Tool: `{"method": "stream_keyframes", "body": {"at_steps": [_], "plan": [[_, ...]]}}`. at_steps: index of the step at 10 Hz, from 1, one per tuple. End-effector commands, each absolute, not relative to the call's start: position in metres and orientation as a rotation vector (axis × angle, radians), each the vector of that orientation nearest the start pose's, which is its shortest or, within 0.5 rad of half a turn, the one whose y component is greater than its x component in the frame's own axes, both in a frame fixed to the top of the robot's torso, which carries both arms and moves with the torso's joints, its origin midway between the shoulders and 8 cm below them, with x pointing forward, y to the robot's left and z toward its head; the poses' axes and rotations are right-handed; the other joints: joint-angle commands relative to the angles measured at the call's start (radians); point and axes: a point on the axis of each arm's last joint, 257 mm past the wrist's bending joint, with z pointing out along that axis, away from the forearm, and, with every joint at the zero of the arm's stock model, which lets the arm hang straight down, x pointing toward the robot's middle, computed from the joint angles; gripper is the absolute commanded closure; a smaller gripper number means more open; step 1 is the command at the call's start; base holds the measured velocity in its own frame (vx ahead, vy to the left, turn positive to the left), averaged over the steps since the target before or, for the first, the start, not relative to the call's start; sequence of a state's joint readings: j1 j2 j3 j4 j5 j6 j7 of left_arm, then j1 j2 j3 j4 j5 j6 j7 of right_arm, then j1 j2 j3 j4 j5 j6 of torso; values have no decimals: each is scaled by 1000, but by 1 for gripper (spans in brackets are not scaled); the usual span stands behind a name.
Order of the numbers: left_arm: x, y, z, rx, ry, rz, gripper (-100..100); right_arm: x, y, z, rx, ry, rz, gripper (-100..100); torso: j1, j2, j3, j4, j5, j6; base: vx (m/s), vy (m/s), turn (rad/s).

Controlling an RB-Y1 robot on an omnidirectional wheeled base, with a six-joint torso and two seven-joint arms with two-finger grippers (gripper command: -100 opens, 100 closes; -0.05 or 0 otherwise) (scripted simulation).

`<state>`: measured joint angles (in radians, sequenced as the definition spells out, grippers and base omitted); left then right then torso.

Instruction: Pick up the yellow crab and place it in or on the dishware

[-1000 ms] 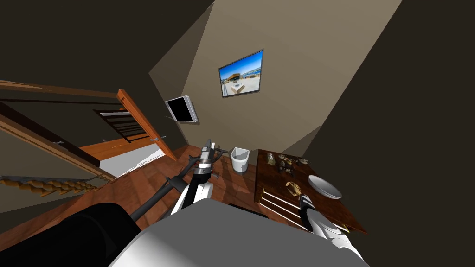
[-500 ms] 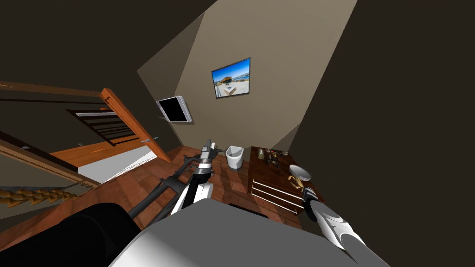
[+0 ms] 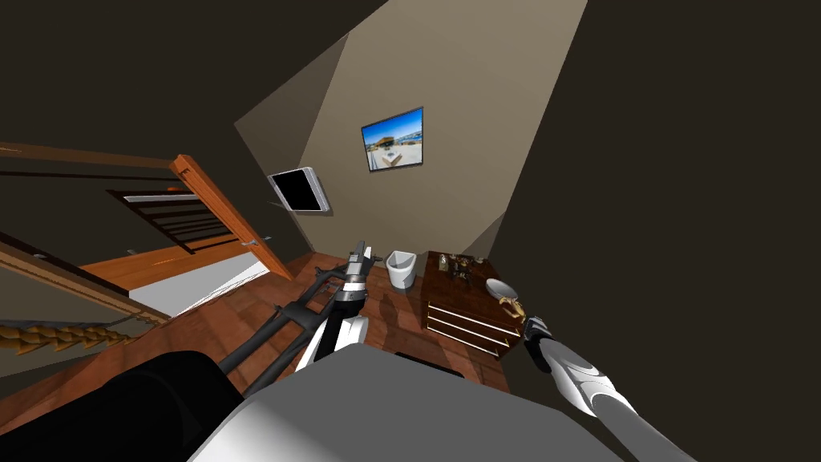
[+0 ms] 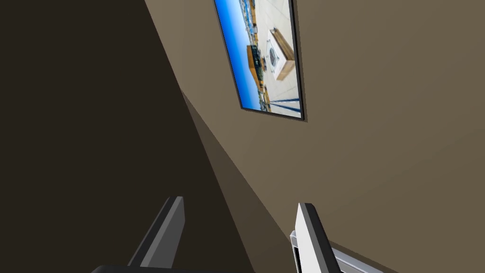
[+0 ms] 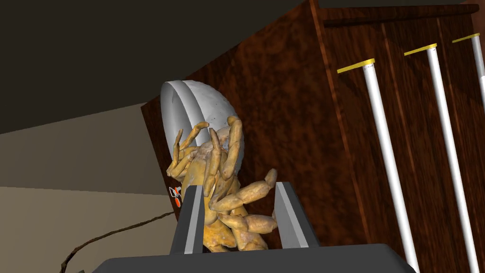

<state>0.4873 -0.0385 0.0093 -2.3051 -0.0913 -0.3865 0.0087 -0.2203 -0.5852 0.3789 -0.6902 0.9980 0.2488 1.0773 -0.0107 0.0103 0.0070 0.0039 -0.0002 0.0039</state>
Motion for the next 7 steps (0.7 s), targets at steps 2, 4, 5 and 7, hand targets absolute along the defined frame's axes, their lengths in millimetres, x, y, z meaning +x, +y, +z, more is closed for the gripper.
{"method": "stream_keyframes", "body": {"at_steps": [2,4,5,7], "plan": [[359,279,18,-697,679,-1225,0,463,-518,-458,-1108,2098,-1020,100,1,-1,-1,0,0,-1,-64,-209,105],[359,279,17,-697,679,-1224,0,463,-518,-458,-1118,2092,-1025,100,3,-8,-4,-1,0,-2,24,-98,35],[359,279,17,-697,679,-1225,0,463,-518,-458,-1108,2098,-1020,100,10,-10,-5,-2,1,-2,20,10,-19],[359,279,18,-697,679,-1225,0,478,-493,-456,-1045,2084,-915,100,11,-10,-5,-1,1,-4,17,-131,159]]}}
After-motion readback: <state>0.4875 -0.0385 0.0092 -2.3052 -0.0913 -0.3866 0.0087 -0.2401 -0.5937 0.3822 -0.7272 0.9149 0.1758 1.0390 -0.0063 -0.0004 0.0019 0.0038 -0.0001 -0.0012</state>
